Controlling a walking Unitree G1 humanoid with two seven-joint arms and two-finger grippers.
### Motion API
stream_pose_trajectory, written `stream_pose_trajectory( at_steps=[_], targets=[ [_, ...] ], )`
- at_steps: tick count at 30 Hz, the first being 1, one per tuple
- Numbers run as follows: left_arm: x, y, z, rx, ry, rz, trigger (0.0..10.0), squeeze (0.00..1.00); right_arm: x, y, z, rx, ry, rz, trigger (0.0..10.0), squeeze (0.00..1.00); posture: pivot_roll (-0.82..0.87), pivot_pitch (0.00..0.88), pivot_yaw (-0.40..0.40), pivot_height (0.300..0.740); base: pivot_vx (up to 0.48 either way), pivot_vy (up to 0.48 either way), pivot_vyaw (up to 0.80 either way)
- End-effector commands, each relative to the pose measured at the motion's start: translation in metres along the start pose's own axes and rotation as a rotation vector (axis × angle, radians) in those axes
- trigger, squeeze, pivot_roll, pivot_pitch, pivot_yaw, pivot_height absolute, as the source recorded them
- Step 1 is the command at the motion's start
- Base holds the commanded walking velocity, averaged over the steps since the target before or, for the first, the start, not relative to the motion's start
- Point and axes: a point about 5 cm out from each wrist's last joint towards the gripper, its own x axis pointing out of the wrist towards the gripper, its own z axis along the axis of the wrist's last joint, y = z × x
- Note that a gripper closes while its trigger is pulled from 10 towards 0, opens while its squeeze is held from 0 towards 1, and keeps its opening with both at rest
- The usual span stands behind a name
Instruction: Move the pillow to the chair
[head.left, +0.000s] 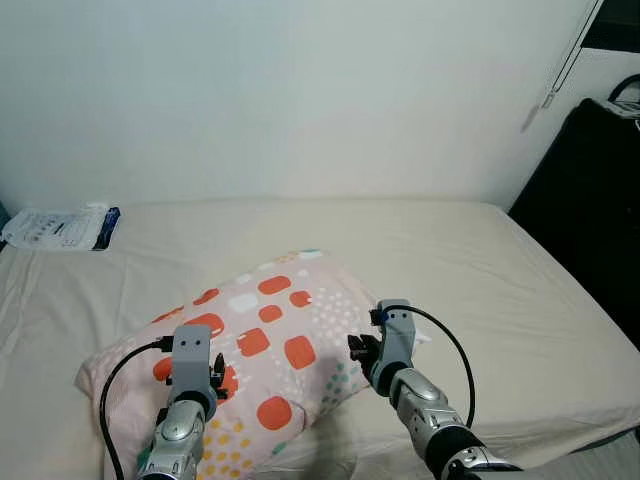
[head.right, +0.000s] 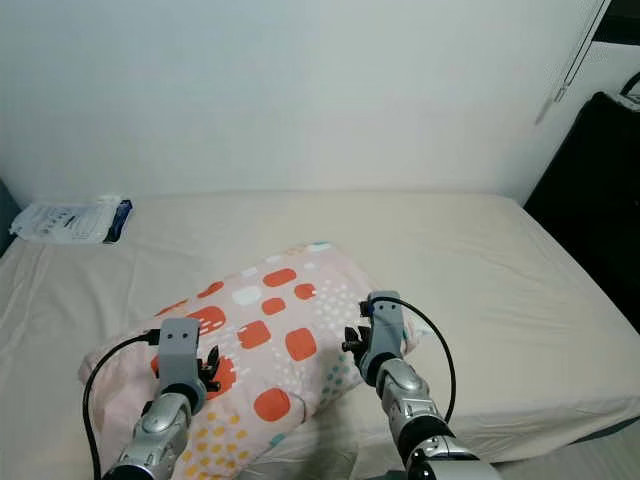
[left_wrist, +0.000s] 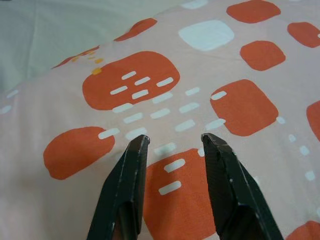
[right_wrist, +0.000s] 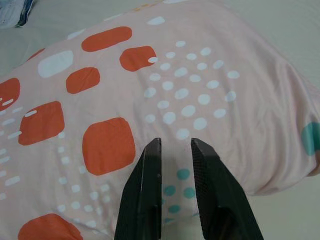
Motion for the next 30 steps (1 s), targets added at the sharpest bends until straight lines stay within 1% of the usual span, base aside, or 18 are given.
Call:
stream_pose_trajectory(
  at_steps=[1, 6, 7, 10, 11, 12, 14, 15, 16, 17, 18, 20, 23, 24, 25, 26, 27, 30],
  targets=[
    [0.0, 0.0, -0.001, -0.009, 0.01, 0.0, 10.0, 1.0, -0.001, -0.003, 0.0, 0.011, 0.001, -0.009, 10.0, 1.0, 0.08, 0.0, -0.096, 0.74, 0.0, 0.0, 0.0],
    [0.0, -0.001, -0.001, -0.012, 0.006, -0.008, 10.0, 1.0, -0.002, -0.003, -0.002, 0.006, 0.004, -0.009, 10.0, 1.0, 0.08, 0.0, -0.096, 0.74, 0.0, 0.0, 0.0],
    [0.002, 0.004, 0.003, 0.004, 0.0, -0.017, 10.0, 1.0, 0.0, 0.004, -0.001, -0.012, 0.0, 0.023, 10.0, 1.0, 0.05, 0.0, -0.063, 0.74, 0.0, 0.0, 0.0],
    [0.004, 0.005, 0.006, 0.019, -0.006, -0.024, 10.0, 1.0, 0.001, 0.007, -0.001, -0.028, -0.001, 0.039, 10.0, 1.0, 0.05, 0.0, -0.063, 0.74, 0.0, 0.0, 0.0],
    [0.004, 0.012, 0.009, 0.038, -0.015, -0.014, 10.0, 1.0, 0.003, 0.016, 0.001, -0.053, -0.005, 0.065, 10.0, 1.0, 0.06, 0.0, -0.037, 0.74, 0.0, 0.0, 0.0],
    [0.004, 0.012, 0.011, 0.05, -0.023, -0.024, 10.0, 1.0, 0.005, 0.019, 0.005, -0.06, -0.018, 0.073, 10.0, 1.0, 0.06, 0.0, -0.023, 0.74, 0.0, 0.0, 0.0],
    [0.005, 0.006, 0.013, 0.078, -0.024, -0.055, 10.0, 1.0, 0.005, 0.015, 0.01, -0.04, -0.028, 0.04, 10.0, 1.0, 0.06, 0.0, -0.016, 0.74, 0.0, 0.0, 0.0],
    [0.007, -0.001, 0.015, 0.086, -0.027, -0.073, 10.0, 1.0, 0.005, 0.01, 0.012, -0.021, -0.03, 0.013, 10.0, 1.0, 0.06, 0.0, 0.001, 0.74, 0.0, 0.0, 0.0],
    [0.008, -0.005, 0.014, 0.091, -0.024, -0.08, 10.0, 1.0, 0.004, 0.006, 0.01, -0.005, -0.029, -0.001, 10.0, 1.0, 0.08, 0.0, -0.008, 0.74, 0.0, 0.0, 0.0],
    [0.008, -0.005, 0.014, 0.091, -0.024, -0.08, 10.0, 1.0, 0.004, 0.006, 0.01, -0.005, -0.029, -0.001, 10.0, 1.0, 0.08, 0.0, -0.008, 0.74, 0.0, 0.0, 0.0],
    [0.007, -0.008, 0.012, 0.111, -0.01, -0.084, 10.0, 1.0, 0.002, 0.002, 0.007, 0.004, -0.016, -0.028, 10.0, 1.0, 0.08, 0.0, -0.008, 0.74, 0.0, 0.0, 0.0],
    [0.01, -0.013, 0.021, 0.107, -0.045, -0.115, 10.0, 1.0, 0.003, 0.0, 0.008, 0.055, -0.016, -0.065, 10.0, 1.0, 0.09, 0.0, -0.012, 0.74, 0.0, 0.0, 0.0],
    [0.012, -0.013, 0.024, 0.103, -0.037, -0.114, 10.0, 1.0, 0.004, -0.001, 0.008, 0.052, -0.001, -0.077, 10.0, 1.0, 0.08, 0.0, -0.004, 0.74, 0.0, 0.0, 0.0],
    [0.013, -0.015, 0.024, 0.098, -0.023, -0.119, 10.0, 1.0, 0.004, -0.002, 0.006, 0.018, 0.029, -0.091, 10.0, 0.27, 0.1, 0.0, -0.01, 0.74, 0.0, 0.0, 0.0],
    [0.013, -0.015, 0.024, 0.098, -0.023, -0.119, 10.0, 1.0, 0.004, -0.002, 0.006, 0.018, 0.029, -0.091, 10.0, 0.27, 0.1, 0.0, -0.01, 0.74, 0.0, 0.0, 0.0],
    [0.012, -0.016, 0.02, 0.108, 0.0, -0.136, 10.0, 0.0, 0.005, 0.0, 0.002, -0.043, 0.086, -0.099, 10.0, 0.0, 0.09, 0.0, 0.0, 0.74, 0.0, 0.0, 0.0],
    [0.012, -0.016, 0.02, 0.108, 0.0, -0.136, 10.0, 0.0, 0.005, 0.0, 0.002, -0.043, 0.086, -0.099, 10.0, 0.0, 0.09, 0.0, 0.0, 0.74, 0.0, 0.0, 0.0],
    [0.009, -0.015, 0.017, 0.107, 0.01, -0.142, 10.0, 0.0, 0.007, 0.008, 0.004, -0.076, 0.09, -0.063, 10.0, 0.0, 0.08, 0.0, 0.018, 0.74, 0.0, 0.0, 0.0]
  ],
)
